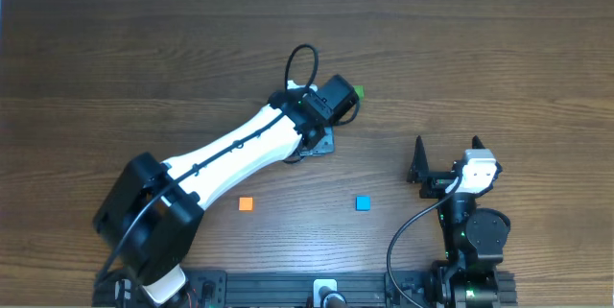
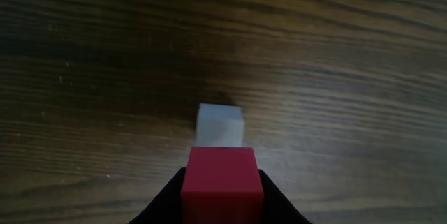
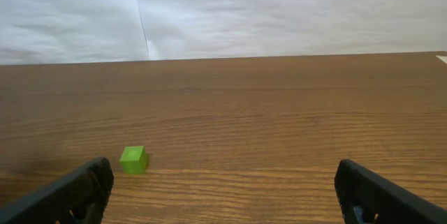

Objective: Stack Cubes

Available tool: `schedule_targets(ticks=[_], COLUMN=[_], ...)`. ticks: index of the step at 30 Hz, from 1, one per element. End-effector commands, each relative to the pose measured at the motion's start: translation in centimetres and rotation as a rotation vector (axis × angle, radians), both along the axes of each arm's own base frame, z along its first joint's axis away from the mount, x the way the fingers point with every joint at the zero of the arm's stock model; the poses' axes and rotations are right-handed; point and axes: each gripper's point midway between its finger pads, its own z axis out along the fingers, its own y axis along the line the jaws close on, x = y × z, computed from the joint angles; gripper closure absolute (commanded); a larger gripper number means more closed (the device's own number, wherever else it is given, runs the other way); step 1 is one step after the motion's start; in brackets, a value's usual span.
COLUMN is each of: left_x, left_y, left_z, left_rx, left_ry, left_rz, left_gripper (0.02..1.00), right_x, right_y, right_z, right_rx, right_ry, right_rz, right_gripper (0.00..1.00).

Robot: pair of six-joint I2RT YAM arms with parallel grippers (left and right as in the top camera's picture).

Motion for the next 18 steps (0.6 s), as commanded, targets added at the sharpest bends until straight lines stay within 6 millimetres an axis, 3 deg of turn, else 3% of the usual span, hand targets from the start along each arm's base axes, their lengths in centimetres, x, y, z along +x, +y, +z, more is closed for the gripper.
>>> schedule_targets(ticks=[1, 7, 18], left_x=[0.1, 0.1, 0.1], left_y=[0.7, 0.5, 0.2], left_z=[-1.8, -2.8, -3.0], left_rx=[0.032, 0.032, 0.027], left_ry=[0.035, 0.052, 0.055], left_rz=[0.032, 0.029, 0.018], left_gripper=[0.980, 0.976, 0.978], right_x=[0.0, 0.0, 0.0], right_y=[-0.2, -0.2, -0.2], right_z=[-0.2, -0.2, -0.2], right_rx=[-0.008, -0.008, -0.008], right_ry=[0.000, 0.000, 0.000], right_rz=[-0.007, -0.007, -0.007], right_gripper=[0.007, 0.009, 0.007])
